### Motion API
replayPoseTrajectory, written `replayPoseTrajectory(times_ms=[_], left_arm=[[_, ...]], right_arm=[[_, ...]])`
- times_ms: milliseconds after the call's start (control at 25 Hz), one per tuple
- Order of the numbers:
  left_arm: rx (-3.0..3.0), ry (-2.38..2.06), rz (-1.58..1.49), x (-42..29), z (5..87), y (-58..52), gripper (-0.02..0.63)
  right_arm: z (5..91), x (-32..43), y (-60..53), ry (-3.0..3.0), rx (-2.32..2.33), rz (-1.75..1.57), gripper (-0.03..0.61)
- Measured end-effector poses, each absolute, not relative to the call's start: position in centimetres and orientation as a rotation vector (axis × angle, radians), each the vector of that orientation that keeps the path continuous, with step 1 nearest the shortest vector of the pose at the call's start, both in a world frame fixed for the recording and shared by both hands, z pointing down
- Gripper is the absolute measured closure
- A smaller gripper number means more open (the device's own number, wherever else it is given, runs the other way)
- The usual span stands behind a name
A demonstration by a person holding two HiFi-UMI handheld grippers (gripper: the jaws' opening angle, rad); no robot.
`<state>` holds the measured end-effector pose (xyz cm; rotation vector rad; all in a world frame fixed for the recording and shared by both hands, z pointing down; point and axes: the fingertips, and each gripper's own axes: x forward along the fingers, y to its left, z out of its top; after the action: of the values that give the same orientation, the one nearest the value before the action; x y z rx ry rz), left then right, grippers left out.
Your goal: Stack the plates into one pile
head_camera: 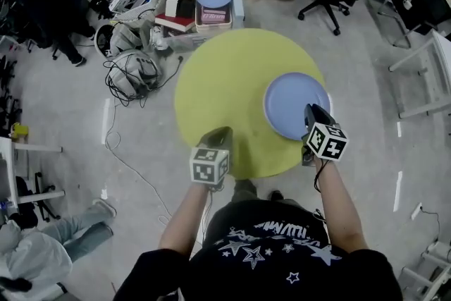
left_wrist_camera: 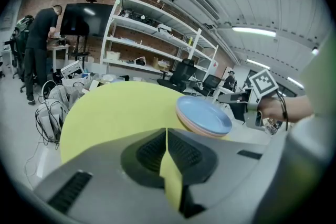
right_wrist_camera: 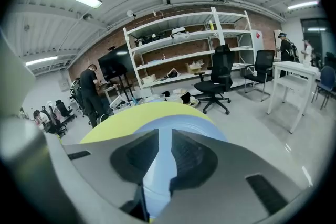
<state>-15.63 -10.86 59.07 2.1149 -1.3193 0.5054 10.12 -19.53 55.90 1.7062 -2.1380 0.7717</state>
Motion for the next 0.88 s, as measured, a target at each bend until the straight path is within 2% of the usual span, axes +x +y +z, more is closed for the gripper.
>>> replayPoseTrajectory(times_ms=[880], left_arm=[[2.021,-1.576,0.382,-7.4,54.8,-1.1,0.594]], right_arm=[[54.1,10.9,-12.3,-2.452,1.309,0.753,0.542]])
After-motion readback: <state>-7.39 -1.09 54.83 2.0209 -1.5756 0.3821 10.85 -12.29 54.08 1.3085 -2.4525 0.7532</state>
